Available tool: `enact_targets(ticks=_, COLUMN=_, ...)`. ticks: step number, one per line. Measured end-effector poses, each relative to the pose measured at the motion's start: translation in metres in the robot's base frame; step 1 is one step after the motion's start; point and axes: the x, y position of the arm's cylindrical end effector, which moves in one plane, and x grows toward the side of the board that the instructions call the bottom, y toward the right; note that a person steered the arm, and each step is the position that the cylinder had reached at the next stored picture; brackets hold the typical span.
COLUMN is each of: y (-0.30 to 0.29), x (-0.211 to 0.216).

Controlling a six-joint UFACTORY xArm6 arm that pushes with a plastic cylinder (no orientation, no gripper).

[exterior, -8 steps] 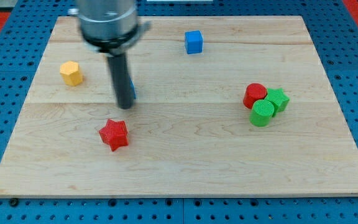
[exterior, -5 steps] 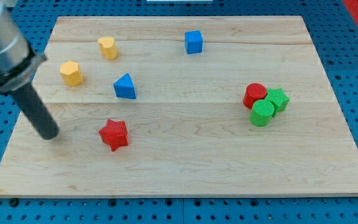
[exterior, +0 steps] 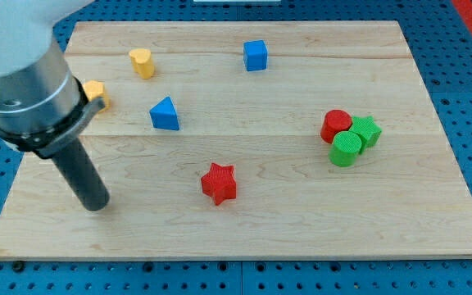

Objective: Move the red star into the group of blocks

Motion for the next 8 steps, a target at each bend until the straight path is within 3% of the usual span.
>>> enact_targets(ticks=2, y=0.106, x=-0.008)
enact_targets(ticks=3, y=0.164, x=-0.035)
enact_targets(ticks=4, y=0.181, x=-0.073)
enact_targets(ticks=6, y=0.141, x=-0.076)
enact_targets(ticks=7, y=0.172, x=-0.076)
enact_targets(ticks=8, y=0.239, x=-0.076)
